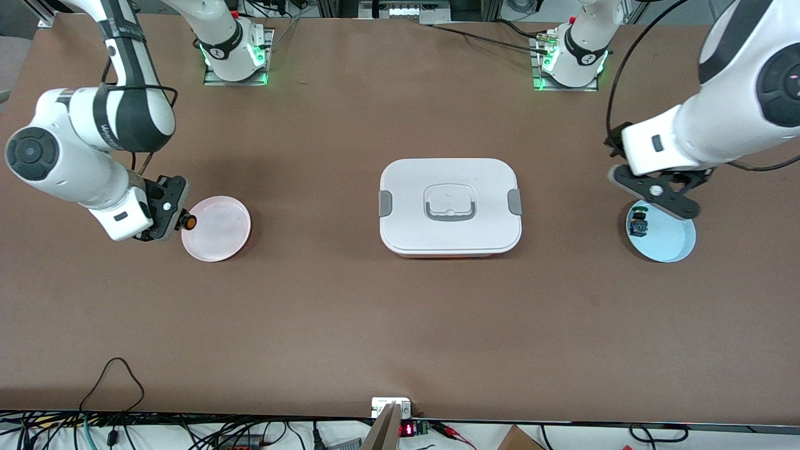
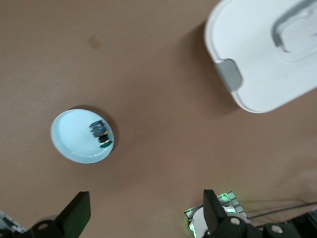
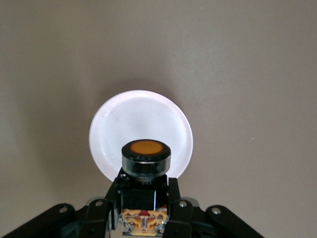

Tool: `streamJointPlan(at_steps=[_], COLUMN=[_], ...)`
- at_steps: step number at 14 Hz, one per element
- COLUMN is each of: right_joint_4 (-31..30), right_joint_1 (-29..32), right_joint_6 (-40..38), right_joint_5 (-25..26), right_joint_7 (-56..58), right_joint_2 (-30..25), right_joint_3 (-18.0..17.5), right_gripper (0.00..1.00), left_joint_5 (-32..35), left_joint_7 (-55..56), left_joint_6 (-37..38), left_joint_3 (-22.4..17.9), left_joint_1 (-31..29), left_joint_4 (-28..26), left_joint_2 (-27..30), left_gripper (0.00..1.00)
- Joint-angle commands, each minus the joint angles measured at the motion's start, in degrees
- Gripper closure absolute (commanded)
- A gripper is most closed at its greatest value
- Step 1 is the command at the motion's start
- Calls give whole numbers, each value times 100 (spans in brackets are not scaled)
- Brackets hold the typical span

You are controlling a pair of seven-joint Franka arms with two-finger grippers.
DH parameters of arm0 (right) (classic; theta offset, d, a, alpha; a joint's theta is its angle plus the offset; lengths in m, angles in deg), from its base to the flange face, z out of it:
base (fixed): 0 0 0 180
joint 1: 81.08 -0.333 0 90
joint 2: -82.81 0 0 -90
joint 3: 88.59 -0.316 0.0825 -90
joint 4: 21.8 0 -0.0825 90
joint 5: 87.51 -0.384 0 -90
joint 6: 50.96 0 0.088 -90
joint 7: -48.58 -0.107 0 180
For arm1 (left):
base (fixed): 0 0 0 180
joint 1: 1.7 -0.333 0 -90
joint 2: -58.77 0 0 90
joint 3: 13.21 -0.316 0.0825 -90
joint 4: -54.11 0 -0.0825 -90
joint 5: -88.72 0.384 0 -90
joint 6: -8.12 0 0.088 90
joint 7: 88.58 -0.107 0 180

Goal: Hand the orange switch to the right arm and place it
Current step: 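Lower the switch onto the white plate with the right gripper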

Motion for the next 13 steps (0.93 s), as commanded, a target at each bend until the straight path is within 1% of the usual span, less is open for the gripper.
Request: streamJointPlan(at_steps=[1, 2, 3, 4, 5, 6, 7, 8, 9, 10, 11, 12, 13], right_joint_4=[-559, -770, -1015, -1279, -1490, -1649, -1772, -1878, -1966, -2002, -2002, -2011, -2011], right_joint_1=[-5, -5, -5, -5, -13, -40, -101, -101, -119, -162, -180, -172, -163], right_joint_6=[675, 973, 1298, 1650, 1949, 2135, 2354, 2556, 2732, 2821, 2874, 2988, 3102], right_joint_5=[460, 610, 646, 647, 647, 647, 647, 647, 655, 664, 690, 717, 795], right_joint_7=[200, 200, 200, 200, 200, 200, 200, 200, 200, 200, 200, 209, 217], right_joint_2=[-103, -103, -103, -86, -51, 11, 116, 186, 274, 345, 424, 485, 564], right_joint_3=[-49, -49, -49, -49, -57, -57, -57, -57, -57, -57, -57, -57, -49], right_gripper=[100, 100, 100, 100, 100, 100, 100, 100, 100, 100, 100, 100, 100], left_joint_5=[86, -62, -490, -1069, -1361, -1512, -1749, -1838, -1874, -1839, -1778, -1717, -1716], left_joint_7=[581, 688, 706, 724, 776, 846, 882, 882, 908, 847, 882, 917, 917], left_joint_6=[25, -289, -649, -913, -1220, -1624, -2176, -2486, -2698, -2822, -2849, -2841, -2754], left_joint_3=[-799, -1413, -2046, -2609, -3015, -3367, -3779, -4105, -4413, -4608, -4697, -4698, -4698], left_joint_1=[295, 670, 961, 1155, 1331, 1533, 1849, 2095, 2376, 2614, 2773, 2827, 2793], left_joint_4=[300, 265, 178, -110, -531, -1039, -1671, -2078, -2334, -2467, -2625, -2766, -2741], left_joint_2=[169, 300, 475, 703, 984, 1317, 1747, 2004, 2189, 2313, 2453, 2550, 2543], left_gripper=[0, 0, 0, 0, 0, 0, 0, 0, 0, 0, 0, 0, 0])
